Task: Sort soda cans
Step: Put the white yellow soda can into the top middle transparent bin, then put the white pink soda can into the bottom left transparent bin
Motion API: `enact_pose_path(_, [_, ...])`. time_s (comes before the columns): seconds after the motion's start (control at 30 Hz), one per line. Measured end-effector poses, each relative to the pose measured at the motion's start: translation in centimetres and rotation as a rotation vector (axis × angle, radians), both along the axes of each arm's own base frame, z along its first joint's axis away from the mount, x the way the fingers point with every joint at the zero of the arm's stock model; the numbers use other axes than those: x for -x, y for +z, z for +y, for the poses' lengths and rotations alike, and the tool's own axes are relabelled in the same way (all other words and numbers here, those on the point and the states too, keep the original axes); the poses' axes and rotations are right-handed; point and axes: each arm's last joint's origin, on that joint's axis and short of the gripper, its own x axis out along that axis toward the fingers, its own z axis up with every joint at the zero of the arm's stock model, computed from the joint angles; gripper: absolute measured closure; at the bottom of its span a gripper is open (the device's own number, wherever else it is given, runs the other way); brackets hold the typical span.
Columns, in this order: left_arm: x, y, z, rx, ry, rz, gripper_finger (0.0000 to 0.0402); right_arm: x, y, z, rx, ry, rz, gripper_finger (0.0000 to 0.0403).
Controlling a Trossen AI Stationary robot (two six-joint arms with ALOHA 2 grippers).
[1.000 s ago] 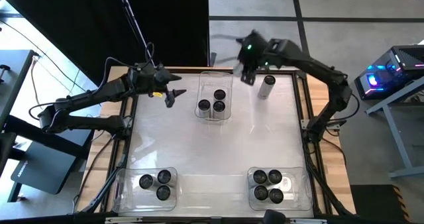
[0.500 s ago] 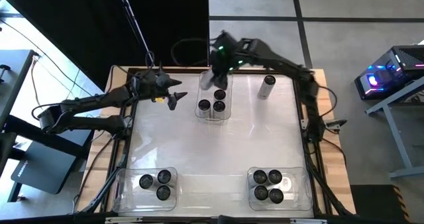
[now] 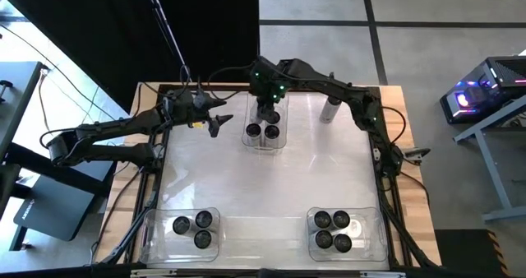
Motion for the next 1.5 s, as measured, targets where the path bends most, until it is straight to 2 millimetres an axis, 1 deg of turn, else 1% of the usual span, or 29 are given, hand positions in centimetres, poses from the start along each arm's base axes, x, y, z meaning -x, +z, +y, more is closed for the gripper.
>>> enact_pose_path(0.2, [0.0, -0.1, 0.0, -0.045, -0.023, 0.031, 0.0101, -1.1, -2.4, -0.2, -0.025, 0.025, 0.044, 0.0165])
enact_pose_path(0.43, [0.0, -0.2, 0.0, -0.05, -0.025, 0.044, 0.0101, -1.9, -4.1, -0.1, -0.064, 0.066, 0.059, 0.0165])
enact_pose_path(0.77, [0.1, -0.3, -0.1, -0.047, -0.029, 0.053, 0.0101, -2.5, -4.1, 1.5, -0.039, 0.155, 0.064, 0.0164])
enact_pose_path(0.93, [0.1, -0.3, -0.1, -0.047, -0.029, 0.053, 0.0101, -2.7, -4.1, 2.0, -0.029, 0.178, 0.061, 0.0115])
enact_pose_path(1.0, [0.1, -0.3, -0.1, -0.048, -0.029, 0.053, 0.0101, -2.7, -4.1, 2.1, -0.038, 0.183, 0.058, 0.0103])
enact_pose_path(1.17, [0.1, -0.3, -0.1, -0.047, -0.029, 0.053, 0.0101, -2.9, -4.0, 2.0, -0.028, 0.178, 0.028, 0.0095])
enact_pose_path(1.27, [0.1, -0.3, -0.1, -0.047, -0.029, 0.053, 0.0101, -2.7, -3.3, 1.7, -0.016, 0.168, 0.022, 0.0094])
enact_pose_path(1.4, [0.1, -0.3, -0.1, -0.047, -0.029, 0.055, 0.0101, -1.8, -1.6, 1.2, -0.001, 0.155, -0.006, 0.0093])
enact_pose_path(1.5, [0.1, -0.3, -0.1, -0.045, -0.029, 0.056, 0.0101, -0.5, 0.6, 0.8, 0.015, 0.133, -0.034, 0.0092])
